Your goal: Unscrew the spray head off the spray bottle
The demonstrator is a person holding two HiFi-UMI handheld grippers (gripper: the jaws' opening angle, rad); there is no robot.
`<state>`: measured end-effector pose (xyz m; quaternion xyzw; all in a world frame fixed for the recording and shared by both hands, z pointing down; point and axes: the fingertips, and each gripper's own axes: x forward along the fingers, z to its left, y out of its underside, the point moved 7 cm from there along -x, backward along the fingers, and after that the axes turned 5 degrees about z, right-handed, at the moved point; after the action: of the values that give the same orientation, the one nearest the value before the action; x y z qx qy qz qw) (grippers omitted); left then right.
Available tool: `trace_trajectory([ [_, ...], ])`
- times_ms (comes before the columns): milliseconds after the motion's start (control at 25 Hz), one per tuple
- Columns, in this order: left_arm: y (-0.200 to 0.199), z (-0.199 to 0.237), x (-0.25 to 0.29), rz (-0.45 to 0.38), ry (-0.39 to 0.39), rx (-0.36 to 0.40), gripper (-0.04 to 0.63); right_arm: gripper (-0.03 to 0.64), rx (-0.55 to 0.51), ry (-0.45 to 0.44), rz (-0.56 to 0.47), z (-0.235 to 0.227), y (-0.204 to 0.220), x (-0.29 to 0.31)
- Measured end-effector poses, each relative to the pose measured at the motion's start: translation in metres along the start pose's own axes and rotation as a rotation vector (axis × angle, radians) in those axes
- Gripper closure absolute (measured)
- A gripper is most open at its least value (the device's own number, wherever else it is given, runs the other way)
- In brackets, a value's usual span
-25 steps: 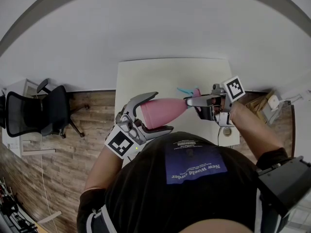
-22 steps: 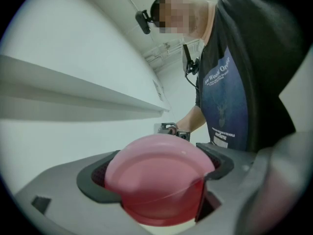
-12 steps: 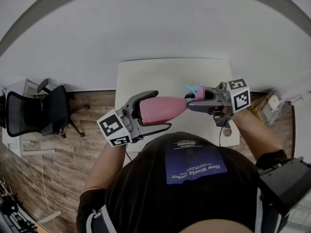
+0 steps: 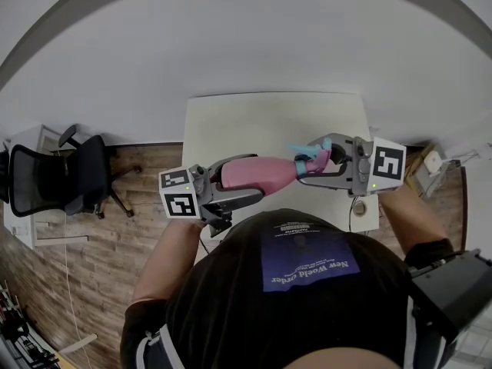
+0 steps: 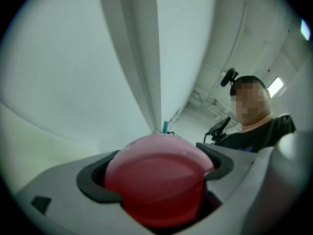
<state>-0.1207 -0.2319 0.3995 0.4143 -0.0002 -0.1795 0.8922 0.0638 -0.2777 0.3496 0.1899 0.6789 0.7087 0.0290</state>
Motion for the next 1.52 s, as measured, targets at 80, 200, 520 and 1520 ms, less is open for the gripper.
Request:
trace_trajectory([
  [80,0.002,0.002,0.001,-0.002,0.015,-0.044,0.107,0.489,-0.075,0.01,0.03,0.005,0.0,0.0],
  [200,0.003,0.005,0.001,0.001,0.03,-0.1,0.107,0.489,-0.153,0.031,0.067,0.009,0.001,0.0],
  [520,-0.001,0.011,0.0,-0.022,0.057,-0.169,0.107,0.489,-0.287,0.046,0.201,0.008,0.0,0.001],
  [1520,-0.01,0.001,-0.015,-0.086,-0.038,0.241,0.107,0.394,0.062,0.061,0.046,-0.01,-0.007,-0.02],
])
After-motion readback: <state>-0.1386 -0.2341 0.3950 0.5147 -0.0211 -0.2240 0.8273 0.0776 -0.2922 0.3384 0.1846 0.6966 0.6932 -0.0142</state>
